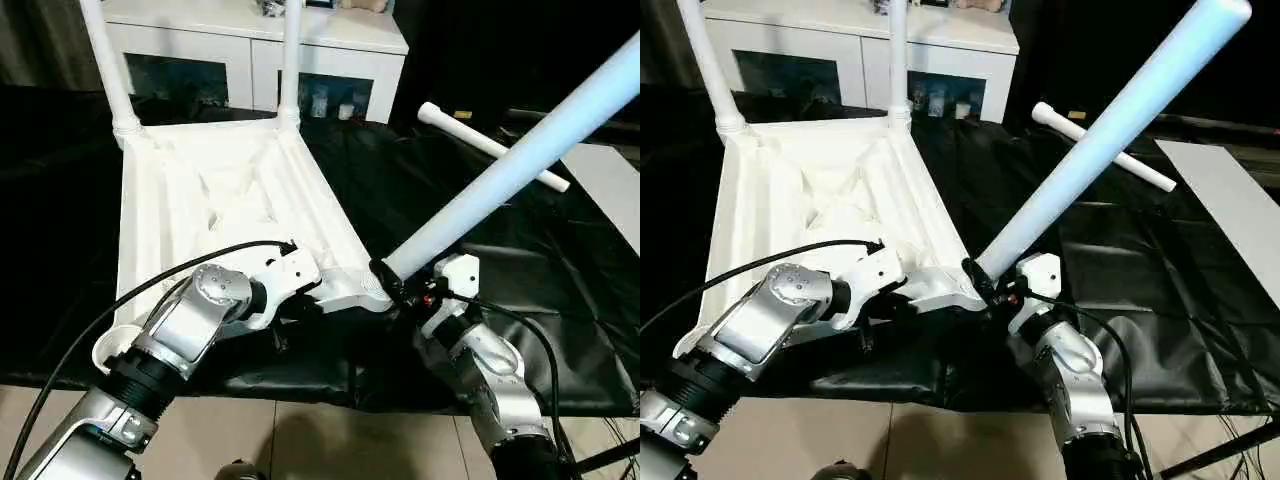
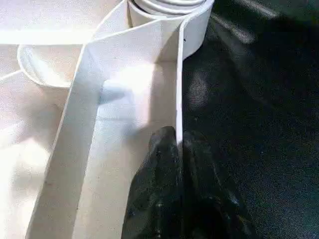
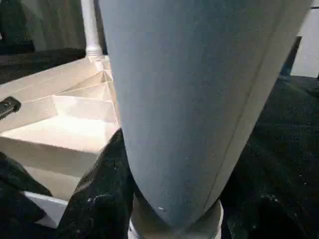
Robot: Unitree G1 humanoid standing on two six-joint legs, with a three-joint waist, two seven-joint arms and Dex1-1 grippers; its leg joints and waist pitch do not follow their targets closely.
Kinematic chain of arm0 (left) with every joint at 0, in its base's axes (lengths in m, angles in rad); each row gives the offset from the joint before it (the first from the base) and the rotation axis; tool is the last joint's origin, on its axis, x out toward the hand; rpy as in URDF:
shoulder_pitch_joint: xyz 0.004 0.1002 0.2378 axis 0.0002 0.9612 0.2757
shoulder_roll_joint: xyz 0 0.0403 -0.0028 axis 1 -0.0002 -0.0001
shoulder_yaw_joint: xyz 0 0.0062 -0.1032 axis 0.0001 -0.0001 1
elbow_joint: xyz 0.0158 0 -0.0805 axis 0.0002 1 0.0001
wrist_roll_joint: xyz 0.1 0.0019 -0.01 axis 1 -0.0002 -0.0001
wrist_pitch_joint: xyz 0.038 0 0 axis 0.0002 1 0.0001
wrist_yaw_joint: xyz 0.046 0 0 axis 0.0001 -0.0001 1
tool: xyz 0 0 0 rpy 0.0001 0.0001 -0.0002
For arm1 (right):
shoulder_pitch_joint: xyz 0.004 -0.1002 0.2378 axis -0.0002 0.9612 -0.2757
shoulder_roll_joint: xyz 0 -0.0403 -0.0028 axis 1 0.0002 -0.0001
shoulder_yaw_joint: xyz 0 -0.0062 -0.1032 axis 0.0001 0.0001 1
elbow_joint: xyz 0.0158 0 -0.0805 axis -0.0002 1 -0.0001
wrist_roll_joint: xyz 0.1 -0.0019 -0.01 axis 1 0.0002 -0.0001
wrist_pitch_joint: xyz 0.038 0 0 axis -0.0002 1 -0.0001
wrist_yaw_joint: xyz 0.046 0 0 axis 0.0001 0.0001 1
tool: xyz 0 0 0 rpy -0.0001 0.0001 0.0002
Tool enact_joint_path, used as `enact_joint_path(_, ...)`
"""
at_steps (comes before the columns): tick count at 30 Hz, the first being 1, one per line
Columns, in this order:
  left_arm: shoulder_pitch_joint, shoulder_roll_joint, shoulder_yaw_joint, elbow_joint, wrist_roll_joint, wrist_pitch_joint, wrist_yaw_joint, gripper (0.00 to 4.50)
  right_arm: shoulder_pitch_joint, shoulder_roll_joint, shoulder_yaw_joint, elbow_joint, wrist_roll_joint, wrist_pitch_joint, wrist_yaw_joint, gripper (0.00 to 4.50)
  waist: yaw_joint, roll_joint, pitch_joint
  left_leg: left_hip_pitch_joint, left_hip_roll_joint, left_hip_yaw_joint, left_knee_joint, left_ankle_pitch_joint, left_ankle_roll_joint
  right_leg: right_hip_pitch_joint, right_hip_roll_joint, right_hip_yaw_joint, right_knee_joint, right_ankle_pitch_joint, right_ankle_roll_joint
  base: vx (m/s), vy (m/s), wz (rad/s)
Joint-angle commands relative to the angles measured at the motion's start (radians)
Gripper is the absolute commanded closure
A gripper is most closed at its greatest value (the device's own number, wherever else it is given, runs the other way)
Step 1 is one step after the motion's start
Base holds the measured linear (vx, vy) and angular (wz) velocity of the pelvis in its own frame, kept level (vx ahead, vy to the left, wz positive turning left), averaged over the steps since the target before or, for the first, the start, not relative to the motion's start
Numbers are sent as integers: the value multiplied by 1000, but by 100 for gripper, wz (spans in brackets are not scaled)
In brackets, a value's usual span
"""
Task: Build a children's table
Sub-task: Insert table leg to table base, then rotate leg to tighten
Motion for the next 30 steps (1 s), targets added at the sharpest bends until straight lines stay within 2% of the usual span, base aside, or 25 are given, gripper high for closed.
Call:
enact_joint_path(1,-47,-20,66,-22,-28,-57,31,450,29,-28,50,111,-47,143,35,262,-13,0,-41,31,62,-37,-87,-448,-22,2,-89,51,-107,-477,-116,0,0,0)
enact_joint_path(3,-47,-14,63,-22,-26,-59,24,450,-15,-44,53,123,-30,205,70,262,-20,0,-41,35,62,-39,-86,-467,-27,-1,-91,50,-110,-507,-112,0,0,0)
enact_joint_path(5,-49,-12,62,-20,-25,-60,20,450,-48,-56,50,131,-20,242,88,262,-28,-1,-40,32,62,-42,-85,-479,-31,-1,-94,48,-114,-542,-107,0,0,0)
enact_joint_path(7,-51,-6,57,-22,-22,-59,10,450,-105,-88,54,134,-12,305,137,262,-31,-4,-41,31,62,-44,-85,-476,-32,2,-93,46,-112,-547,-106,0,0,0)
enact_joint_path(8,-52,-4,55,-23,-21,-59,7,450,-124,-100,57,134,-9,331,155,262,-30,-2,-41,33,63,-42,-85,-473,-33,-2,-94,48,-113,-537,-108,0,0,0)
enact_joint_path(10,-54,1,49,-27,-19,-51,-3,450,-158,-132,72,122,6,397,216,262,-30,-6,-42,32,63,-41,-84,-460,-28,1,-92,48,-111,-516,-113,0,0,0)
enact_joint_path(12,-53,6,42,-31,-14,-48,-12,450,-193,-188,122,109,-3,489,328,262,-25,-7,-43,35,64,-36,-81,-437,-19,-1,-91,50,-108,-479,-122,0,0,0)
enact_joint_path(13,-53,5,43,-32,-15,-46,-13,450,-200,-201,136,106,-11,508,354,262,-21,-7,-44,34,65,-34,-81,-414,-13,2,-90,51,-105,-449,-130,0,0,0)
enact_joint_path(14,-53,5,43,-32,-15,-46,-13,450,-200,-201,136,106,-11,508,354,262,-15,-8,-44,37,65,-29,-78,-396,-8,-3,-91,55,-104,-419,-138,0,0,0)
enact_joint_path(15,-53,3,46,-32,-16,-44,-10,450,-206,-221,160,101,-20,532,397,262,-15,-14,-44,36,64,-27,-77,-391,-5,-2,-90,54,-104,-414,-142,0,0,0)
enact_joint_path(17,-54,1,48,-31,-17,-44,-8,450,-214,-245,191,98,-31,562,448,262,-5,-12,-48,32,66,-25,-76,-327,10,6,-89,54,-93,-344,-155,0,0,0)
enact_joint_path(19,-55,0,50,-29,-15,-47,-10,450,-224,-278,237,90,-36,611,513,262,5,-15,-49,31,66,-22,-73,-297,19,10,-87,54,-88,-307,-162,0,0,0)
enact_joint_path(20,-55,0,50,-29,-15,-47,-10,450,-224,-278,237,90,-36,611,513,262,10,-14,-49,34,66,-20,-71,-287,23,8,-88,55,-87,-291,-168,0,0,0)
enact_joint_path(25,-59,3,50,-28,-10,-53,-22,450,-242,-290,262,110,-65,609,518,262,10,-18,-50,27,65,-22,-72,-280,18,14,-89,51,-86,-314,-165,0,0,0)
enact_joint_path(30,-58,7,55,-32,-20,-50,-37,450,-256,-265,230,194,-79,621,441,262,2,-12,-46,28,66,-28,-79,-342,-8,11,-90,49,-93,-401,-148,0,0,0)
